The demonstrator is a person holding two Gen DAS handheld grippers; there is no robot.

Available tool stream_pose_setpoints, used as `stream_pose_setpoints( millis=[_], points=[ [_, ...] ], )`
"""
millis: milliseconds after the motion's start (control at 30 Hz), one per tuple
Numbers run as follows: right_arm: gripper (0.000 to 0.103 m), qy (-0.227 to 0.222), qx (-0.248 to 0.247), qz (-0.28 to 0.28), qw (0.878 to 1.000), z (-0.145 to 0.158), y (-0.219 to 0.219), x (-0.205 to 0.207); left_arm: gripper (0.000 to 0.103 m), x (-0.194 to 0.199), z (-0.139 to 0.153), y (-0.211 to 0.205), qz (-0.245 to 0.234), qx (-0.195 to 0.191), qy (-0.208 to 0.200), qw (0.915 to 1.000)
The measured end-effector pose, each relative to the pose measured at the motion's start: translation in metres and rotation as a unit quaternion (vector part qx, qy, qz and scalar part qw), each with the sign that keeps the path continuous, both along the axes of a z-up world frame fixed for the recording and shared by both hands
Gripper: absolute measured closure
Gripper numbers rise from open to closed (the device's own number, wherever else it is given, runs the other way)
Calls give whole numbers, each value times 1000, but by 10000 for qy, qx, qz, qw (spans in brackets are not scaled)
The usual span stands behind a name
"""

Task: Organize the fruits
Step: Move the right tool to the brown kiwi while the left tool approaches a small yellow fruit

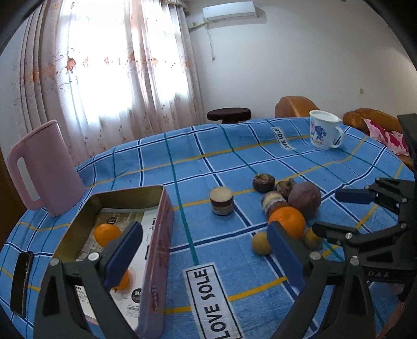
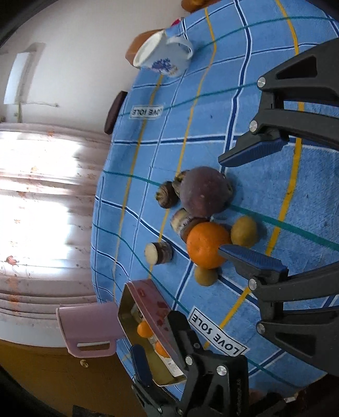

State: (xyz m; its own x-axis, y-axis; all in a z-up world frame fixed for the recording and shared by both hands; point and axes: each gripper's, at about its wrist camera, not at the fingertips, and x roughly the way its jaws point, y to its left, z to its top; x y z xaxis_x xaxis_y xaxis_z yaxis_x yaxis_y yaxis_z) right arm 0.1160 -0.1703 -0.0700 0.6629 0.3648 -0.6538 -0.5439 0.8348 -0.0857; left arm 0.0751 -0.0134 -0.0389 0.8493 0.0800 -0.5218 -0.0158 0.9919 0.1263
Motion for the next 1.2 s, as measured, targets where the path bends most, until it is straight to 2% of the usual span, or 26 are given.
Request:
stream_pose_setpoints(
  millis=[267, 333, 400, 467, 500, 533, 800, 900, 1000, 1067, 1200],
  points=[
    [40, 422, -445, 242, 9978, -16, 19, 11, 5, 1, -4, 6, 40, -47, 45, 10000],
    [51, 632, -320, 327, 9969, -18, 16, 15, 5, 1, -4, 7, 32, -48, 58, 10000],
    [53, 728, -180, 321, 9967, -18, 12, 18, 5, 2, -5, 7, 23, -49, 52, 10000],
    [57, 727, -142, 343, 9967, -17, 11, 17, 5, 3, -6, 6, 12, -33, 64, 10000],
    [67, 722, -135, 397, 9965, -17, 12, 16, 5, 3, -6, 5, 6, -30, 63, 10000],
    [71, 708, -148, 419, 9965, -17, 13, 15, 5, 2, -6, 4, -16, -32, 58, 10000],
    [72, 310, 49, 196, 9993, -5, 4, 8, 6, 5, -7, -5, -226, 14, 141, 9996],
    [72, 206, 212, 48, 9996, -1, -3, 8, 14, 9, -10, -18, -392, 186, 253, 9987],
    [72, 171, 289, 6, 9994, 2, -6, 8, 26, 17, -14, -27, -522, 311, 444, 9972],
    [72, 147, 277, 11, 9995, 2, -5, 8, 33, 22, -17, -30, -603, 316, 572, 9960],
    [71, 145, 260, 33, 9996, 2, -4, 7, 40, 34, -25, -34, -784, 190, 981, 9919]
  ],
)
